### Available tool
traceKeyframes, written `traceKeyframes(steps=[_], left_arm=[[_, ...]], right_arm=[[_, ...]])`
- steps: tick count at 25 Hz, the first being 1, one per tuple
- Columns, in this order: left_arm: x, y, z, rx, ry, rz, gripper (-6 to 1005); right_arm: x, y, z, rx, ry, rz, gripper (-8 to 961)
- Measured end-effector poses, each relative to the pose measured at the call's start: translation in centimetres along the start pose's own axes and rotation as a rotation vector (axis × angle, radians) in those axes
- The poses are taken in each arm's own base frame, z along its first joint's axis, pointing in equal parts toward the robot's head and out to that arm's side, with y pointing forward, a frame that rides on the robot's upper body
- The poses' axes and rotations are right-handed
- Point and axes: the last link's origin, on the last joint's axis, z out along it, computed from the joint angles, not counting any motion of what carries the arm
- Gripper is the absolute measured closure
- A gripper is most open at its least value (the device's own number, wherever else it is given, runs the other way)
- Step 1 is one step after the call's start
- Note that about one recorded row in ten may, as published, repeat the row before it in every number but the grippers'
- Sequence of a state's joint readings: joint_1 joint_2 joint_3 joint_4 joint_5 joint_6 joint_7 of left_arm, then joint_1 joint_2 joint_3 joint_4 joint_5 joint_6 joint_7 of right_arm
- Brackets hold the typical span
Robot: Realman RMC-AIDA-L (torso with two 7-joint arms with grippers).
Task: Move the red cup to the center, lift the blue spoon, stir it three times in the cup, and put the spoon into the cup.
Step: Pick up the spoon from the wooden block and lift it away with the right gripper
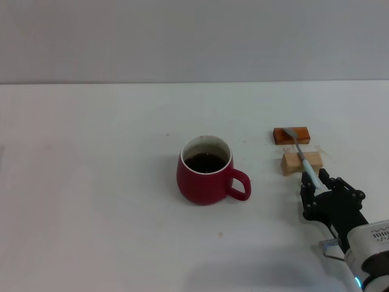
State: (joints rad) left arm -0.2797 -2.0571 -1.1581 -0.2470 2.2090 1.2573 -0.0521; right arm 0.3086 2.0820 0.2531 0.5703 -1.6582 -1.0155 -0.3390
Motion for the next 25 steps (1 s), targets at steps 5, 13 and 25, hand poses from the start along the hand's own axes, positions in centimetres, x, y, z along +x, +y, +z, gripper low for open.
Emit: traceKeyframes(steps=[5,13,25], left_arm=[[0.0,-0.1,-0.1,0.002,0.0,-0.001,140],[0.0,-0.1,-0.1,0.002,0.0,-0.015,140],[0.0,-0.5,-0.2,0.012,-0.002,-0.018,140]], right_arm=[[0.0,0.0,0.0,0.001,0.0,-0.001,661],[-0.2,0.0,0.3,0.0,-0.007,-0.003,675],[-0.5,0.0,1.2,-0.009,0.007,-0.01,696]])
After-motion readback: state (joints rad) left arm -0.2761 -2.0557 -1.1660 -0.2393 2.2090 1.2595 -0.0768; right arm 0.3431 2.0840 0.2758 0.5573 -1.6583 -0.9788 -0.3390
